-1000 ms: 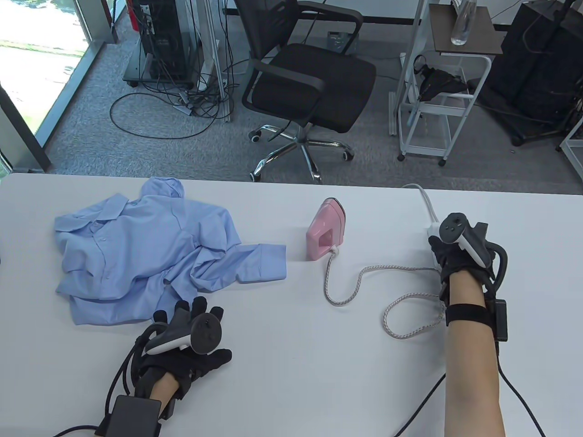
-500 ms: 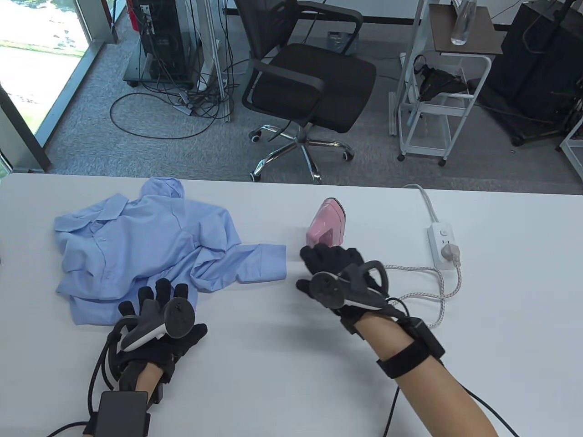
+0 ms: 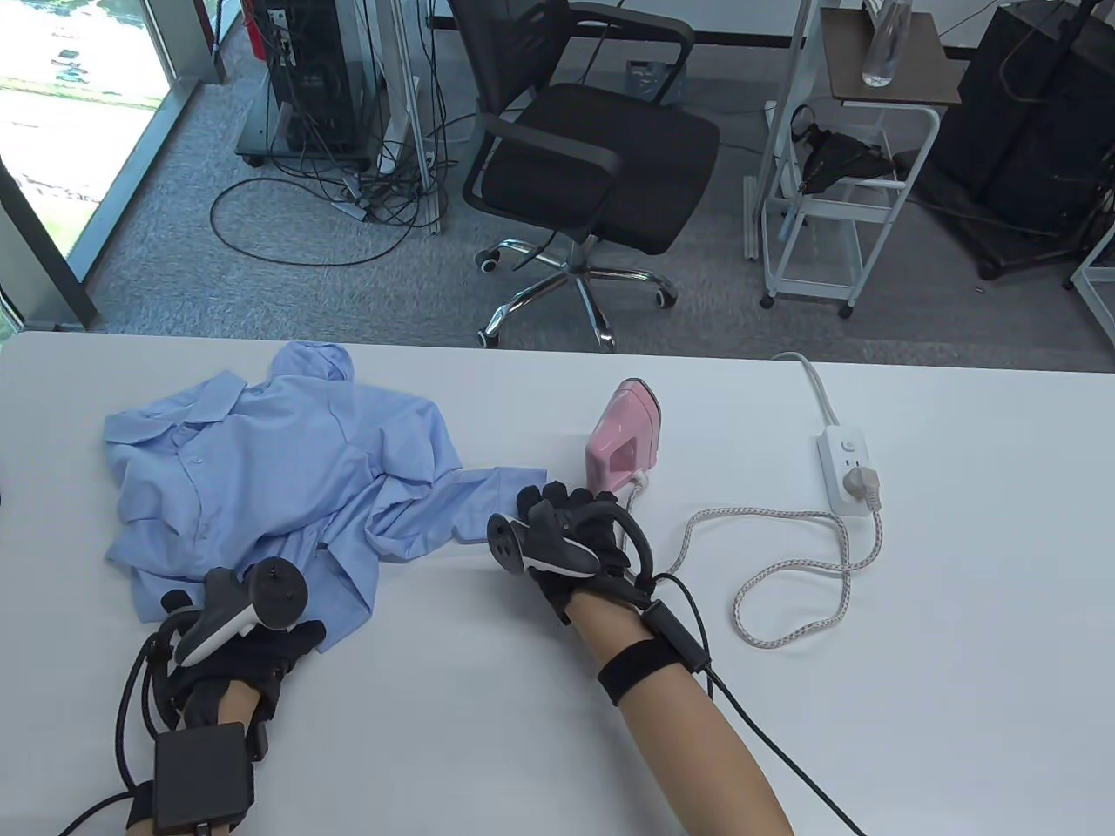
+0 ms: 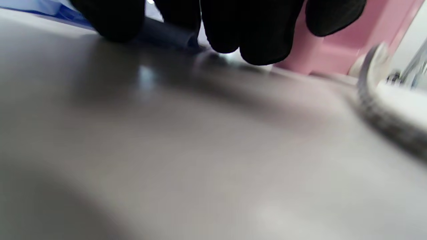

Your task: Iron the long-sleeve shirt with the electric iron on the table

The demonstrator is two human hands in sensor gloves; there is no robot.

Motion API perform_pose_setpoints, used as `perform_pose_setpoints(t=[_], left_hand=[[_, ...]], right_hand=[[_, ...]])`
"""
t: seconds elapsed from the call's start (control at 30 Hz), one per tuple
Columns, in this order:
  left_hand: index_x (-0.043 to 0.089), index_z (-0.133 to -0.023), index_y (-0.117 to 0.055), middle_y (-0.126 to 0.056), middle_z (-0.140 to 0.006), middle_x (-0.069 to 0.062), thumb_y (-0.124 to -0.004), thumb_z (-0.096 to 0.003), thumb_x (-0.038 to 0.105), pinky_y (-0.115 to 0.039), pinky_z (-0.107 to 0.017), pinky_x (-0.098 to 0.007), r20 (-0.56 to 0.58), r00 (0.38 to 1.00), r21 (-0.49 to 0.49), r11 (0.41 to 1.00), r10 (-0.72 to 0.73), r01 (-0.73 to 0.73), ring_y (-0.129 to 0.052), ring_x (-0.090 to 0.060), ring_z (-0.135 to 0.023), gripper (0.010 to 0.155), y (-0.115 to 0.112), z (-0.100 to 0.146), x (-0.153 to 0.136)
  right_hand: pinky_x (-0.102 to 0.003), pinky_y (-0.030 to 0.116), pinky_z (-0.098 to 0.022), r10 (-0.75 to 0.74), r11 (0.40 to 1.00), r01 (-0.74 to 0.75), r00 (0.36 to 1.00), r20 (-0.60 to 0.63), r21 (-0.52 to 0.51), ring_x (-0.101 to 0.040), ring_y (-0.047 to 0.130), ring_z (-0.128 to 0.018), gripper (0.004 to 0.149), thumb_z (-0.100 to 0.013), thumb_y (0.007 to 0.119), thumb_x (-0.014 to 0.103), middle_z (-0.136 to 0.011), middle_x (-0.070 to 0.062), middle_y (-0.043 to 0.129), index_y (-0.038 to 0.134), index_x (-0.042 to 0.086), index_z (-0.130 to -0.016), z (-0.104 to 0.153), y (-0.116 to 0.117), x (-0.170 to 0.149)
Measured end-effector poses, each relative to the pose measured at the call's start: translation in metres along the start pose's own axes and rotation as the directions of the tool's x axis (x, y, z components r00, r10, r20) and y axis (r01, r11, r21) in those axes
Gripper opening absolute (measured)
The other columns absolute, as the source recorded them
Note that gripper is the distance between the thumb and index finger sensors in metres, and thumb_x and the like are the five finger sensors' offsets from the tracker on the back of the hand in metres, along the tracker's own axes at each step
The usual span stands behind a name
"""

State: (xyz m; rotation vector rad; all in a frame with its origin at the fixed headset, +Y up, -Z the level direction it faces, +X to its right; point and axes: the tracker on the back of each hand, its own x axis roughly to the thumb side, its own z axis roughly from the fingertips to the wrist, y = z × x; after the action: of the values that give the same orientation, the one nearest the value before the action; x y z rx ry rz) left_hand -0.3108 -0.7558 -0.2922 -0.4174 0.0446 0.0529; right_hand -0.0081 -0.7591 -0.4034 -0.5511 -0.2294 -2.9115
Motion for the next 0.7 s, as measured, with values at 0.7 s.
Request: perform_pose_setpoints(t=[0.7], left_hand=[[0.027, -0.097, -0.073, -0.058, -0.119, -0.014, -0.074, -0.0551, 0.043, -0.022, -0.062, -0.086, -0.299, 0.865, -0.092, 0.914, -0.403, 0.394, -0.047, -0.056, -0.109, 0.044, 0.046, 0.035, -0.084]], right_hand=[[-0.07, 0.065, -0.065, -0.009, 0.937, 0.007, 1.0, -0.003, -0.349, -0.042, 0.085, -0.083, 0.037, -0.059, 0.076, 0.031, -0.097, -0.016, 0.078, 0.073, 0.016, -0.093, 0.141, -0.089, -0.116]])
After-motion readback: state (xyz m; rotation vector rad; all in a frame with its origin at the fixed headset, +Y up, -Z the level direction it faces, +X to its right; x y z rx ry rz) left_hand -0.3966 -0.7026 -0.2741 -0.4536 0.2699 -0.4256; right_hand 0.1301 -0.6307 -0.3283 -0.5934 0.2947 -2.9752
